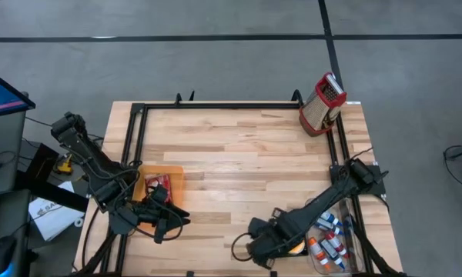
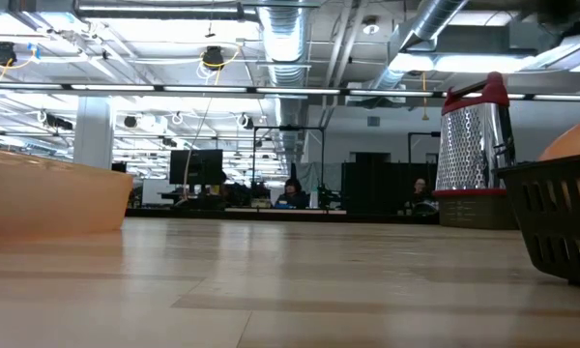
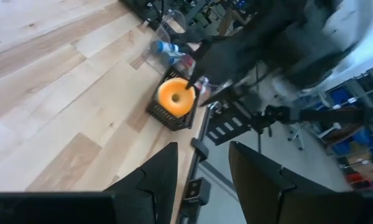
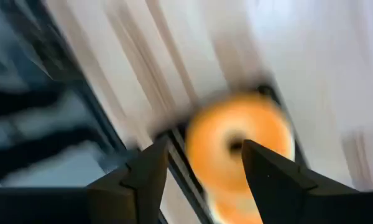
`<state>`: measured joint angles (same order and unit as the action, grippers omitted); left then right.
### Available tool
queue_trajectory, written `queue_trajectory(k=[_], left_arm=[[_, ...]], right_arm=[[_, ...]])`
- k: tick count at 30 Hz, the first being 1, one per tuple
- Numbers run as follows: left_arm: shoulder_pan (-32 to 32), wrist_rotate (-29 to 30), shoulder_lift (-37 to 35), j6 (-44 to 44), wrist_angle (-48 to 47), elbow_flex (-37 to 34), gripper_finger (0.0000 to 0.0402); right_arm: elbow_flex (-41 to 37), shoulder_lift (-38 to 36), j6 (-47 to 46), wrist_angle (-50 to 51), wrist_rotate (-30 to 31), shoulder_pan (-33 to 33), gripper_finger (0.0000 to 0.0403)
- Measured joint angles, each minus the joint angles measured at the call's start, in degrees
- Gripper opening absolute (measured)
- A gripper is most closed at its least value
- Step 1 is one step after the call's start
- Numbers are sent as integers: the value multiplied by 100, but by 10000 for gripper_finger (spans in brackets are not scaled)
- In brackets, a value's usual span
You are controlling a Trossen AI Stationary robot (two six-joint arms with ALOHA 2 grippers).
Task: Pick & Place Food Item
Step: Return to Home Position
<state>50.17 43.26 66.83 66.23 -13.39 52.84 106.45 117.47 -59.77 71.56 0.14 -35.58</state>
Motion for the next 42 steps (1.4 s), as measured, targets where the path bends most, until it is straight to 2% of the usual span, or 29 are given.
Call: queue_trajectory(k=[5,7,11,13,14,16,18,22,24,25,27,30,36,42], left_arm=[[6,48,0,-237,-305,-2,140],[116,279,0,-696,-367,-4,140],[601,1582,-21,-1767,-422,-20,140],[745,2170,-160,-1804,-565,-209,140],[741,2246,-269,-1690,-594,-378,140],[575,1915,-516,-1391,-405,-894,140],[98,1021,-690,-1513,405,-1552,140],[-1198,-1044,-832,-2697,3144,-2775,140],[-1854,-1892,-902,-3258,3997,-3082,140],[-2178,-2310,-950,-3513,4043,-3134,140],[-2720,-2945,-1231,-3894,3472,-3158,140],[-3017,-3174,-2016,-4332,2468,-3231,140],[-3030,-2776,-4027,-4647,2339,-4184,140],[-3190,-2724,-4836,-4665,1955,-4686,140]], right_arm=[[416,-73,143,-509,957,182,201],[492,-74,172,-551,1236,227,201],[490,-183,65,-571,1992,91,201],[491,-256,-34,-520,2291,-10,201],[492,-286,-68,-517,2375,-48,201],[492,-321,-187,-469,2518,-148,201],[492,-347,-285,-460,2678,-227,202],[492,-436,-584,-428,2820,-327,203],[492,-477,-743,-414,2823,-359,201],[492,-506,-853,-378,2828,-386,200],[490,-583,-1122,-300,2831,-424,198],[490,-709,-1625,-179,2964,-541,195],[490,-789,-2358,-115,3191,-802,188],[490,-761,-2649,-477,3563,-917,187]])
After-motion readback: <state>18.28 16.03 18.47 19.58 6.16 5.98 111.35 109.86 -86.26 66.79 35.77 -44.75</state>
